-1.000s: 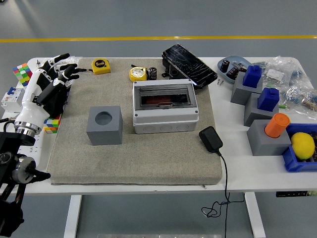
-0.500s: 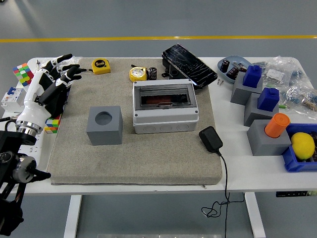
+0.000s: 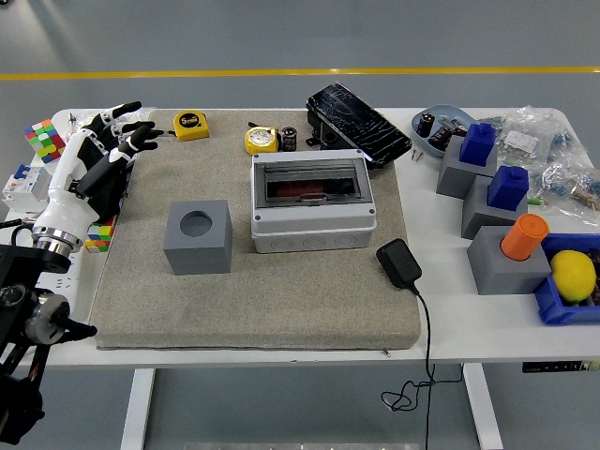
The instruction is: Fetch the battery,place it into the box,close the lid of the box
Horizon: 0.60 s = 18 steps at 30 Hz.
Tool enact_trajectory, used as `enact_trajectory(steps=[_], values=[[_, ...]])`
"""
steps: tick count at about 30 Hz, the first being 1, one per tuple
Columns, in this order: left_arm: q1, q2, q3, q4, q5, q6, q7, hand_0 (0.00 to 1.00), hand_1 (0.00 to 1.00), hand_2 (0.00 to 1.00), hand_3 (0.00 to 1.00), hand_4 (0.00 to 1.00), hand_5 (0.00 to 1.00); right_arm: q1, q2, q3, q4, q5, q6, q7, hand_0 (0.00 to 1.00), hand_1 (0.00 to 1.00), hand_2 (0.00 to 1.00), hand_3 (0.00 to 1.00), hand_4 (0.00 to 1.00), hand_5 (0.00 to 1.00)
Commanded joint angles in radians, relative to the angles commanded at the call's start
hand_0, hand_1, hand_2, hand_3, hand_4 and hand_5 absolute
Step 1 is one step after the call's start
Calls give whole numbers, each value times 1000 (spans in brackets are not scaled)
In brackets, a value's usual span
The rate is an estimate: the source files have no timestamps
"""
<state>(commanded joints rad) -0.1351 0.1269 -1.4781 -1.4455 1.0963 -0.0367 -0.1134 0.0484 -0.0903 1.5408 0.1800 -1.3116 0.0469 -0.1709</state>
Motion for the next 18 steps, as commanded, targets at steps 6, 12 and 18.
enact_trajectory(steps=[6,12,18], values=[[5,-4,-6,-1,0,0,1,580,625,622,733,998,403,-3,3,5,0,-5,0,1,740,705,709,700,998,551],[7,-9,-12,-4,1,-1,2,581,624,621,734,998,403,-5,4,11,0,-9,0,2,740,705,708,699,998,551],[8,-11,-16,-5,2,-1,3,580,624,621,734,998,404,-7,3,15,0,-13,0,1,740,705,709,700,998,551]])
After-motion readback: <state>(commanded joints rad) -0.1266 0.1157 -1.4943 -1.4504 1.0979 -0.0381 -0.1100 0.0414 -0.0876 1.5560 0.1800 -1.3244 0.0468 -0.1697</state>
